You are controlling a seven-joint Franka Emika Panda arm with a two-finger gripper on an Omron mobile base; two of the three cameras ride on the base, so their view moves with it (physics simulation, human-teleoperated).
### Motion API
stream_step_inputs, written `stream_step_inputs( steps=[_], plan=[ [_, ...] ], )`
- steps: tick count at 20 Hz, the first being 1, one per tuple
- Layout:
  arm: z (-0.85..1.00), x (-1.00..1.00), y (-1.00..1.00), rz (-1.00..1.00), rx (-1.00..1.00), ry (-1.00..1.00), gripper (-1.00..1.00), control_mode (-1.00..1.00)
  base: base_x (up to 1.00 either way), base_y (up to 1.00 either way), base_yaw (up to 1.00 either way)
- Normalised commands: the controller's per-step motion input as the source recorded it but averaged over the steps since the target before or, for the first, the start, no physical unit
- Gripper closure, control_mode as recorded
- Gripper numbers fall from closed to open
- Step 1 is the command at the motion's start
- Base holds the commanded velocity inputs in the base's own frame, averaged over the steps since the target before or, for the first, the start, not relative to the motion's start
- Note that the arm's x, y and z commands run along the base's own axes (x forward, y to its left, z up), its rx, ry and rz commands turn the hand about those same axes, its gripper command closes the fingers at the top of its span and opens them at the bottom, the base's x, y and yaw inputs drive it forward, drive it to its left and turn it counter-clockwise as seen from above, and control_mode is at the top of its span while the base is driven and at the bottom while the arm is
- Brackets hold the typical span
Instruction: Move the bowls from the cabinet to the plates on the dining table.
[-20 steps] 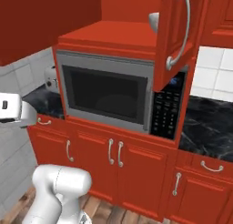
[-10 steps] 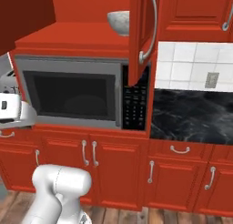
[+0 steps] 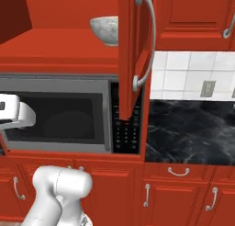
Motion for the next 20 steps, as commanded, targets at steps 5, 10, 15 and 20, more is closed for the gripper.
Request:
stream_step_inputs(
  steps=[5, 10, 15, 20],
  plan=[
    [0.00, 0.00, 0.00, 0.00, 0.00, 0.00, -1.00, 1.00, 0.71, 0.03, -0.12],
    [0.00, 0.00, 0.00, 0.00, 0.00, 0.00, -1.00, 1.00, 0.23, 0.03, -0.08],
    [0.00, 0.00, 0.00, 0.00, 0.00, 0.00, -1.00, 1.00, 0.00, 0.00, 0.00],
    [0.00, 0.00, 0.00, 0.00, 0.00, 0.00, -1.00, 1.00, 0.00, 0.00, 0.00]
  ],
)
